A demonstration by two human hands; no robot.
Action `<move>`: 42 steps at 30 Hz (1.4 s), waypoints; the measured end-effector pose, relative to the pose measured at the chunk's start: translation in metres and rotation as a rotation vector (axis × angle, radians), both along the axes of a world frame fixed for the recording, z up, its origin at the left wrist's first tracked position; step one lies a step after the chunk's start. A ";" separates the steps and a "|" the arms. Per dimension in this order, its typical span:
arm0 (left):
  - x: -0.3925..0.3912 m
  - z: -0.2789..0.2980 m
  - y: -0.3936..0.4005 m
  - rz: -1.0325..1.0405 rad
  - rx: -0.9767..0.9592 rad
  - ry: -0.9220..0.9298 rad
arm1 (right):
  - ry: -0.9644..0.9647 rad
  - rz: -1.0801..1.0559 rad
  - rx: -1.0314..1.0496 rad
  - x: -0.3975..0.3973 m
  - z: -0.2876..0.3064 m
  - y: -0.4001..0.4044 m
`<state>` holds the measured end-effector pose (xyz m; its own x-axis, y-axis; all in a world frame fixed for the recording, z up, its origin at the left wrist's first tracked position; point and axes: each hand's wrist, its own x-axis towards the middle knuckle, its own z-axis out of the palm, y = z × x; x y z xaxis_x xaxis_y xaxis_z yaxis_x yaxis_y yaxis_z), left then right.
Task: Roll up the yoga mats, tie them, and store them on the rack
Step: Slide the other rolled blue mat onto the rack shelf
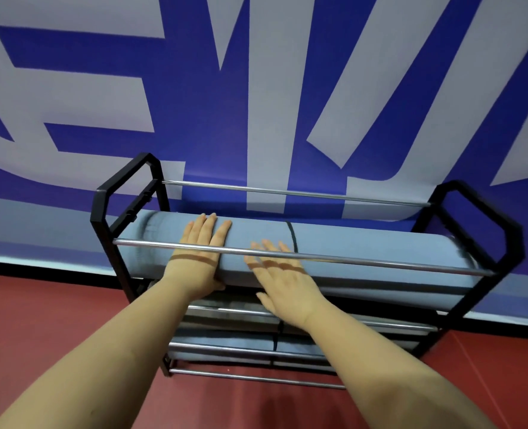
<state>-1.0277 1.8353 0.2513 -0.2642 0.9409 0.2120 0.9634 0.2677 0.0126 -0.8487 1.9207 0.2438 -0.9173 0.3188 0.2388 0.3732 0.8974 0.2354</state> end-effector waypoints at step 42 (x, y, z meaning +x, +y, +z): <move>0.356 0.681 -0.159 -0.076 -0.179 -0.025 | -0.234 -0.338 -0.128 0.317 0.684 -0.176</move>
<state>-0.6721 1.6762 0.9320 -0.1945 0.9803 0.0333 0.9808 0.1947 -0.0047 -0.5320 1.7443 0.9274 -0.7811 0.6240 -0.0240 0.6008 0.7615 0.2431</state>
